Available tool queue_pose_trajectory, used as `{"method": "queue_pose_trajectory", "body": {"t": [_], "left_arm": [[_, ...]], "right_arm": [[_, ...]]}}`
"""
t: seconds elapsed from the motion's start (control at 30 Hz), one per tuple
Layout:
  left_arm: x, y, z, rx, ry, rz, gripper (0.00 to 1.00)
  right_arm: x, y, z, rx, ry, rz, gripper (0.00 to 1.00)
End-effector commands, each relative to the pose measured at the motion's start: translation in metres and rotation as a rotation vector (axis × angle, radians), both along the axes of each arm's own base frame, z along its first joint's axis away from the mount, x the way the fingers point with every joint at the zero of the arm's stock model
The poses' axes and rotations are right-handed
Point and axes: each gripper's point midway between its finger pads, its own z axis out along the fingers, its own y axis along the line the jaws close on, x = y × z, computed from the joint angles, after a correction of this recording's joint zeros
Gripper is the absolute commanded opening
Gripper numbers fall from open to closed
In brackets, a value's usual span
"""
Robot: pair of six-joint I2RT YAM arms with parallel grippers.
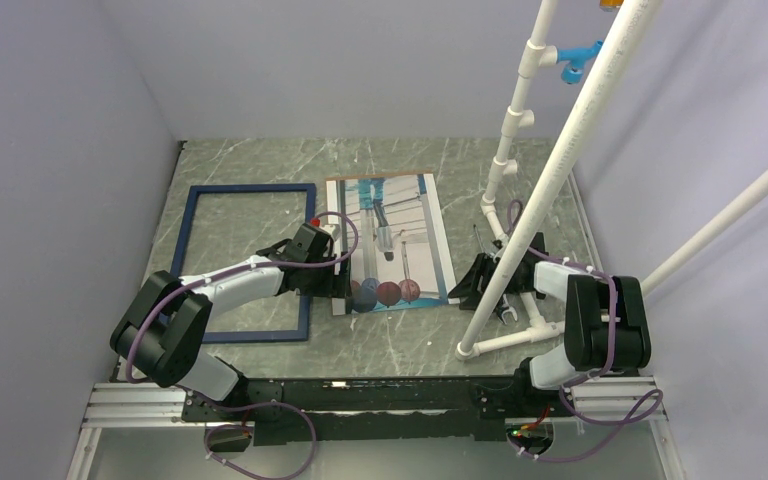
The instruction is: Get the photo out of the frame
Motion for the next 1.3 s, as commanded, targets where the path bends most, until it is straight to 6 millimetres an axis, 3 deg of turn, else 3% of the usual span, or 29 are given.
{"method": "queue_pose_trajectory", "body": {"t": [0.0, 0.13, 0.47, 0.83, 1.2, 1.27], "left_arm": [[-0.004, 0.008, -0.005, 0.039, 0.003, 0.002, 0.81], [-0.005, 0.009, -0.006, 0.042, 0.007, 0.002, 0.81], [-0.005, 0.009, -0.006, 0.043, 0.006, -0.001, 0.81], [-0.005, 0.008, -0.005, 0.042, 0.007, -0.002, 0.81], [-0.008, 0.011, -0.005, 0.048, 0.007, 0.003, 0.81], [-0.008, 0.012, -0.005, 0.050, 0.006, 0.003, 0.81]], "right_arm": [[0.011, 0.002, 0.003, 0.028, -0.036, -0.010, 0.52], [0.021, 0.006, 0.010, 0.065, -0.057, -0.019, 0.52], [0.020, 0.007, 0.032, 0.078, -0.088, -0.015, 0.52], [0.043, 0.011, 0.029, 0.119, -0.161, -0.024, 0.49], [0.062, 0.011, 0.020, 0.145, -0.180, -0.055, 0.27], [0.062, 0.013, 0.020, 0.176, -0.178, -0.057, 0.17]]}}
